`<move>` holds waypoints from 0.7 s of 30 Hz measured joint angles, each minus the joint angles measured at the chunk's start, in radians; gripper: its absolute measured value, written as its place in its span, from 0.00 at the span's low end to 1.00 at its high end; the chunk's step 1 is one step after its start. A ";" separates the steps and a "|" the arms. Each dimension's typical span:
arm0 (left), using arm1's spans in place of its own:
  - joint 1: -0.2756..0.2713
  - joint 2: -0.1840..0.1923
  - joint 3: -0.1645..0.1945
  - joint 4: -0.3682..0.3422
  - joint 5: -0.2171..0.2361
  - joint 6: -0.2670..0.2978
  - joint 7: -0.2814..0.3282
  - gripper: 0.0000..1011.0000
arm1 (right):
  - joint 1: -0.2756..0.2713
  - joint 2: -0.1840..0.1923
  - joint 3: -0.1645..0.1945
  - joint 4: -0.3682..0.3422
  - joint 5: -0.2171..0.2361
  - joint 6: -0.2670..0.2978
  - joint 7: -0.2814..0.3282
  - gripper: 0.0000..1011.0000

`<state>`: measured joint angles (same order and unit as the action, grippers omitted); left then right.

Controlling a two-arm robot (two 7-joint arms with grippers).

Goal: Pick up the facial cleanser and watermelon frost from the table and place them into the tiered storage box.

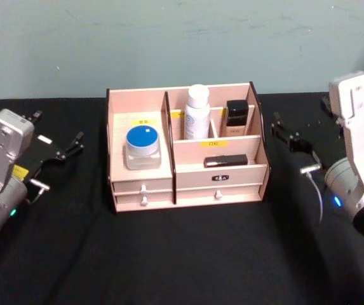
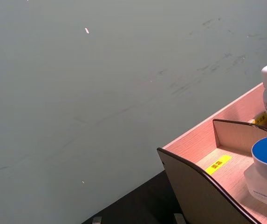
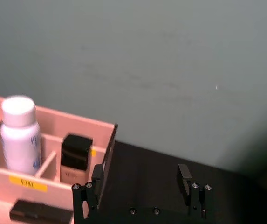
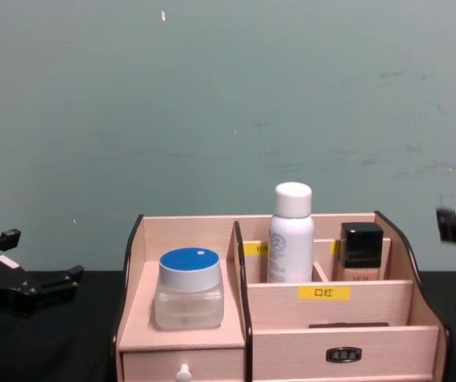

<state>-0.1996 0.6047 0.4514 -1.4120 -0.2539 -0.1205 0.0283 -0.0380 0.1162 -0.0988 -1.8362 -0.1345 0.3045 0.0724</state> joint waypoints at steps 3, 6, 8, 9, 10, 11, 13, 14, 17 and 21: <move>0.000 0.000 0.000 0.000 0.000 0.000 0.000 0.99 | 0.002 -0.005 0.002 0.036 -0.009 -0.002 0.002 0.99; 0.000 0.000 0.000 0.000 0.000 0.000 0.000 0.99 | 0.004 -0.009 0.002 0.065 -0.014 -0.003 0.008 0.99; 0.000 0.000 0.000 0.000 0.000 0.000 0.000 0.99 | 0.007 -0.012 0.001 0.091 -0.021 -0.006 0.011 0.99; 0.000 0.000 0.000 0.000 0.000 0.000 0.000 0.99 | 0.009 -0.015 0.000 0.112 -0.027 -0.007 0.013 0.99; 0.000 0.000 0.000 0.000 0.000 0.000 0.000 0.99 | 0.010 -0.016 0.000 0.121 -0.029 -0.007 0.013 0.99; 0.000 0.000 0.000 0.000 0.000 0.000 0.000 0.99 | 0.011 -0.017 0.000 0.130 -0.032 -0.009 0.014 0.99; 0.000 0.000 0.000 0.000 0.000 0.000 0.000 0.99 | 0.014 -0.022 0.002 0.148 -0.036 -0.013 0.014 0.99; 0.000 0.000 0.000 0.000 0.000 0.000 0.000 0.99 | 0.013 -0.022 0.002 0.148 -0.036 -0.013 0.014 0.99; 0.000 0.000 0.000 0.000 0.000 0.000 0.000 0.99 | 0.012 -0.020 0.002 0.144 -0.036 -0.012 0.015 0.99; 0.000 0.000 0.000 0.000 0.000 0.000 0.000 0.99 | 0.012 -0.019 0.002 0.140 -0.036 -0.010 0.015 0.99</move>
<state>-0.1995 0.6047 0.4514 -1.4120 -0.2539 -0.1206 0.0283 -0.0262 0.0971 -0.0972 -1.6959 -0.1701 0.2946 0.0875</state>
